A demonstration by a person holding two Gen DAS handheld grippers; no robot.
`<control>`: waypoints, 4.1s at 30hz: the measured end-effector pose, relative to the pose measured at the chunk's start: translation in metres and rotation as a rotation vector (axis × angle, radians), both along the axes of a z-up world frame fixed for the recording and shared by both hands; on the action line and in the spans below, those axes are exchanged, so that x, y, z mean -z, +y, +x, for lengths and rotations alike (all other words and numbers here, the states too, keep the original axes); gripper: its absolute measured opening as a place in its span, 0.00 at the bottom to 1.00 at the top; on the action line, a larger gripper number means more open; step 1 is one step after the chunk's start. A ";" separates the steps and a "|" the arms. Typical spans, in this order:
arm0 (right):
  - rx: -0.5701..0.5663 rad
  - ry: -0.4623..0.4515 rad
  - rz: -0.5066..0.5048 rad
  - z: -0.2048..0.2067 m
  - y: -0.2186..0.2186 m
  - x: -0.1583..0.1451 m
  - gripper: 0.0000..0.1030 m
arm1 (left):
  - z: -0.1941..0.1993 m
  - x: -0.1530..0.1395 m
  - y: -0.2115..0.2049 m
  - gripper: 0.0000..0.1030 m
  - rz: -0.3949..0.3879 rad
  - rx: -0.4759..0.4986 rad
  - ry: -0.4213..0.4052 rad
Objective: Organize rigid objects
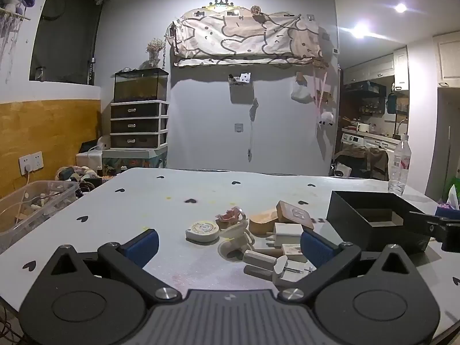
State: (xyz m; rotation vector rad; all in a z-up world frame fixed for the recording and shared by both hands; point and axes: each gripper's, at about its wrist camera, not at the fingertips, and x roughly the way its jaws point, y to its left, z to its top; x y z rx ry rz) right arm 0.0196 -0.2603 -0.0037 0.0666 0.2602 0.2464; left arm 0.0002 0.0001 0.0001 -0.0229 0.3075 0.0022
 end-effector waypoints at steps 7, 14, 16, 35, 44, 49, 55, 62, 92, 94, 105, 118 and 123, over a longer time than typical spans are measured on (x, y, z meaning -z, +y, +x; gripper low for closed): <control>0.001 -0.003 -0.002 -0.001 -0.001 -0.001 1.00 | -0.001 0.000 0.000 1.00 0.001 0.000 -0.003; 0.002 -0.003 0.002 -0.001 0.005 0.000 1.00 | 0.001 0.001 0.001 1.00 0.009 -0.006 -0.002; 0.000 -0.001 0.003 0.000 0.002 -0.001 1.00 | 0.000 0.000 0.000 1.00 0.009 0.001 -0.002; 0.002 -0.001 0.003 -0.001 -0.003 -0.002 1.00 | 0.000 0.000 0.000 1.00 0.010 0.002 -0.001; 0.002 0.000 0.002 0.000 -0.002 -0.002 1.00 | 0.000 0.000 0.000 1.00 0.010 0.003 0.001; 0.003 -0.001 0.002 0.000 -0.003 -0.002 1.00 | 0.000 0.000 -0.001 1.00 0.011 0.001 0.001; 0.003 0.000 0.002 0.000 -0.003 -0.003 1.00 | 0.000 0.000 -0.001 1.00 0.011 0.000 0.001; 0.003 -0.001 0.000 -0.001 -0.001 -0.001 1.00 | 0.000 0.001 -0.001 1.00 0.012 0.000 0.002; 0.001 -0.006 -0.001 -0.002 -0.001 -0.002 1.00 | 0.002 0.008 -0.008 1.00 0.012 -0.001 0.002; -0.001 -0.008 -0.001 -0.003 -0.001 -0.004 1.00 | 0.003 0.005 -0.017 1.00 0.012 0.000 0.000; 0.028 0.037 0.005 0.005 -0.009 0.004 1.00 | 0.015 0.019 -0.020 1.00 0.006 0.046 0.074; 0.213 0.147 -0.032 0.031 -0.055 0.019 1.00 | 0.062 0.065 -0.035 1.00 0.004 0.107 0.239; 0.298 0.176 -0.062 0.040 -0.081 0.018 1.00 | 0.080 0.073 -0.044 1.00 -0.001 0.124 0.270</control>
